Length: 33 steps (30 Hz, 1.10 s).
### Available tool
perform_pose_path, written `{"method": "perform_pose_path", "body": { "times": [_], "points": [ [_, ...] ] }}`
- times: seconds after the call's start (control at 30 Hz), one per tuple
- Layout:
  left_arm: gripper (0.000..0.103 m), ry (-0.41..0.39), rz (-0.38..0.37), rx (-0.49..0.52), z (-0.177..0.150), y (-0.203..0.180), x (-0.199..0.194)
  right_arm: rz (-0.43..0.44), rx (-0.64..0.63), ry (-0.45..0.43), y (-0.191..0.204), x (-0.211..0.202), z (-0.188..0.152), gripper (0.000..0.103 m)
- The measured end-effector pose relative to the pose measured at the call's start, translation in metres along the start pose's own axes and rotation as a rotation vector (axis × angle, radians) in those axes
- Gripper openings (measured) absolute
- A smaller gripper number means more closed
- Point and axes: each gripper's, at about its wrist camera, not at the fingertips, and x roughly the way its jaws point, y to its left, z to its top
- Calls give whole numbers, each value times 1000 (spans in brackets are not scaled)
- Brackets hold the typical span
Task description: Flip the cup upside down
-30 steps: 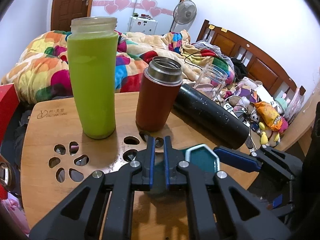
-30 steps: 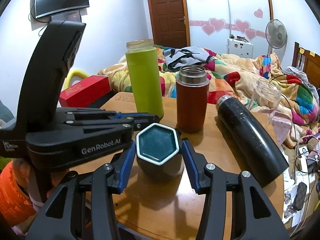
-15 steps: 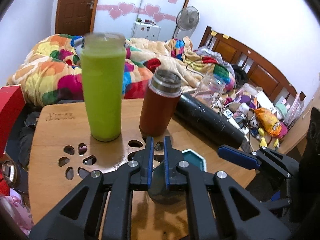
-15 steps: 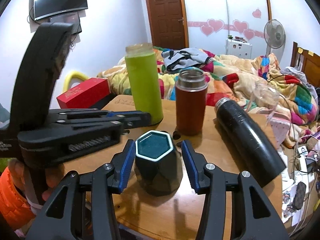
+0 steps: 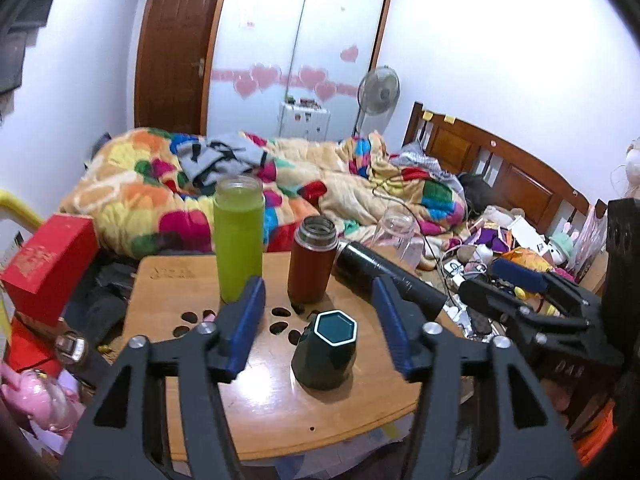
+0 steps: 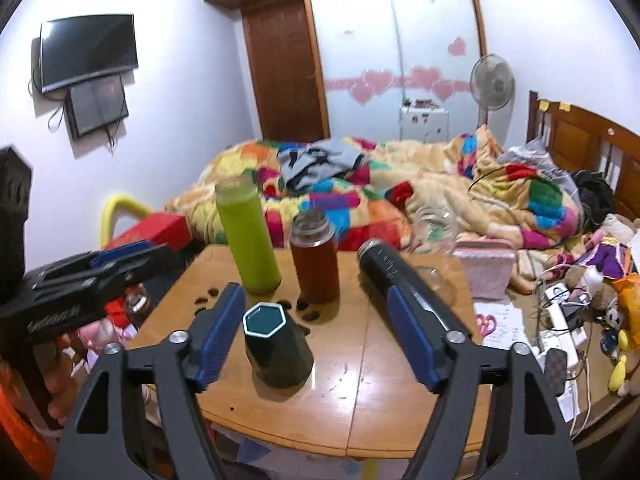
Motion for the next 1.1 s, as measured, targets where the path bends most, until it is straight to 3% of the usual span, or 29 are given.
{"method": "perform_pose_path", "body": {
  "times": [0.17,0.23,0.3,0.33,0.4,0.57,1.1],
  "points": [
    [74,-48,40,24,0,-9,-30,-21,4,-48,2,-26,6,89],
    [89,-70,49,24,-1,-10,-42,-23,8,-65,1,-35,9,92],
    [97,-94,58,25,-1,-11,-54,-28,6,-81,2,-44,9,95],
    [98,-104,65,28,-2,-12,-58,-34,5,-87,3,-48,10,101],
    [101,-128,91,44,-3,-16,-67,-43,2,-107,5,-55,10,103],
    [103,-152,129,60,-8,-21,-76,-63,-25,-132,10,-67,9,103],
    [103,-169,146,63,-14,-26,-78,-61,-17,-126,7,-67,5,103]
  ]
}}
